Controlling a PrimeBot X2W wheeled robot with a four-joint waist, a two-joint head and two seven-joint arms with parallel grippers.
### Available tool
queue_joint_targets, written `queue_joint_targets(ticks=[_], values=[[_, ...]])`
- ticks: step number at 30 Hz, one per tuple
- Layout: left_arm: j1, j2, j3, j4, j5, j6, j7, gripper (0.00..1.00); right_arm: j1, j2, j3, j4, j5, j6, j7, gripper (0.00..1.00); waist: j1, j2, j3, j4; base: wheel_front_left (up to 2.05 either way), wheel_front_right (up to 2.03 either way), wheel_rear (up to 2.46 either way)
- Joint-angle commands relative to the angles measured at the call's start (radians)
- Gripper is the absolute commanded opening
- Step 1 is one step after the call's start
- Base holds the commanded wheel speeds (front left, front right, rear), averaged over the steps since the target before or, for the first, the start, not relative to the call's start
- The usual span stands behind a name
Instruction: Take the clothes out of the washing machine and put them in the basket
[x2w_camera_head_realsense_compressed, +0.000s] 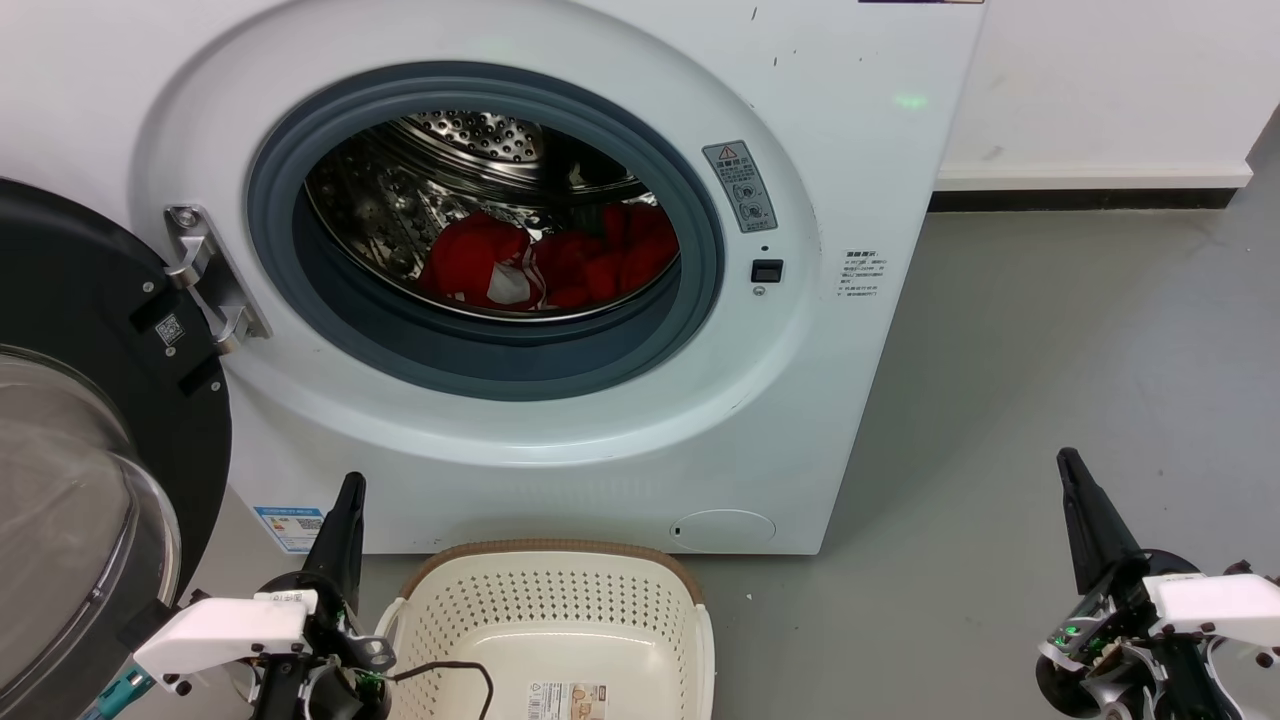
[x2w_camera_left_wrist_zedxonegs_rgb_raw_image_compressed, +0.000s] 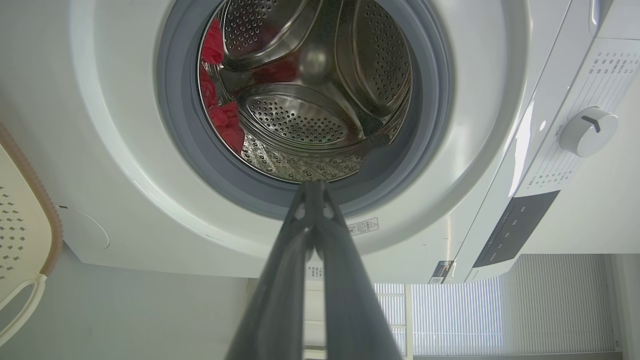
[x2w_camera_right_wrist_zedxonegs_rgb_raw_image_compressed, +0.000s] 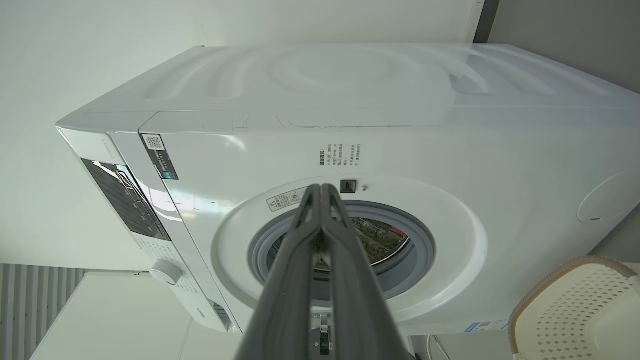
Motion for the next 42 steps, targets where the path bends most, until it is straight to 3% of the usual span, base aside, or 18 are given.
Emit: queue_joint_targets(ticks=[1,6,7,25,33,42], values=[[-0.006,0.001,0.003,-0.001,0.001,-0.004,0.002,0.0,-0.012,0.004,0.001,0.001,-0.004,0.0,0.0,0.0,0.0,-0.0001,0.0,0.0,0.0,0.0,0.0],[-0.006,0.001,0.003,-0.001,0.001,-0.004,0.002,0.0,-0.012,0.004,0.001,0.001,-0.004,0.0,0.0,0.0,0.0,-0.0001,0.0,0.0,0.0,0.0,0.0],[0.001,0.0,-0.001,0.003,0.0,0.0,-0.001,1.0,0.002,0.0,0.0,0.002,0.0,0.0,-0.001,1.0,0.0,-0.0001,0.0,0.0,0.0,0.0,0.0],[0.047,-0.002,0.016,0.02,0.086,0.001,-0.075,1.0,0.043,0.001,0.023,0.001,-0.071,0.0,-0.073,1.0,0.0,-0.0001,0.001,-0.002,0.0,0.0,0.0],[0.047,-0.002,0.061,0.008,0.194,0.0,-0.11,1.0,0.042,0.001,0.008,0.012,-0.205,0.0,-0.108,1.0,0.0,-0.0001,0.0,-0.004,0.0,0.0,0.0],[0.048,-0.001,0.104,-0.061,0.361,0.02,-0.145,1.0,0.037,0.001,0.006,-0.049,-0.465,0.0,-0.144,1.0,0.0,-0.0001,0.003,-0.007,0.0,0.0,0.0]])
